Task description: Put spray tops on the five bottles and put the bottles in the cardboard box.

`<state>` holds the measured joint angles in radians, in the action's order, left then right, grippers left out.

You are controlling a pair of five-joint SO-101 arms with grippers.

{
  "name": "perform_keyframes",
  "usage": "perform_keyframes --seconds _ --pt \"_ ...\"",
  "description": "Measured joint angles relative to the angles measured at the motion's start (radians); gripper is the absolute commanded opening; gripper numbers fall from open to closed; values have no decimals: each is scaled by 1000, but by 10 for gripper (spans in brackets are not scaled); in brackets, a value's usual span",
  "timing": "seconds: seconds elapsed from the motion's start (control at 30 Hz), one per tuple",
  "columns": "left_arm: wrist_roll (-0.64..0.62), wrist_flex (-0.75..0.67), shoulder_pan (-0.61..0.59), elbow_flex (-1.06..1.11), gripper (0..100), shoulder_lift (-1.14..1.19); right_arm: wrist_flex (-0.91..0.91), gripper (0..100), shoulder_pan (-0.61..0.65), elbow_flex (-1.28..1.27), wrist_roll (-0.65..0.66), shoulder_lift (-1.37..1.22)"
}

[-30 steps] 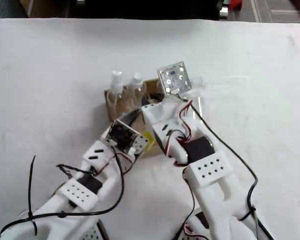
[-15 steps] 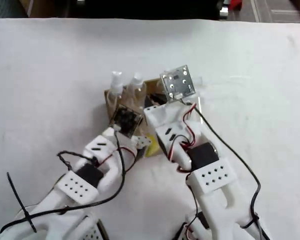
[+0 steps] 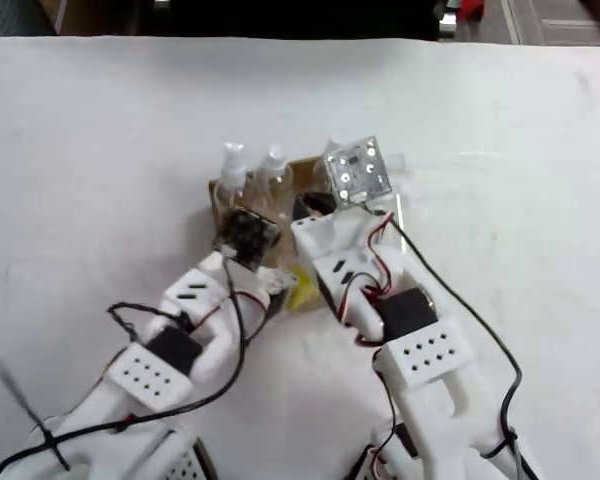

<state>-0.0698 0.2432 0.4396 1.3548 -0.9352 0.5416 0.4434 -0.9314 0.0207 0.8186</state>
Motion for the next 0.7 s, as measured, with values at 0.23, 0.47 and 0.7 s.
perform_keyframes --seconds 0.23,0.47,0.7 --pt "2 20 -11 83 275 -241 0 16 -55 0 0 0" --pt "68 72 -25 147 275 -466 0 16 -123 9 0 23" --pt "66 141 -123 204 176 -678 141 16 -390 226 -114 -20"
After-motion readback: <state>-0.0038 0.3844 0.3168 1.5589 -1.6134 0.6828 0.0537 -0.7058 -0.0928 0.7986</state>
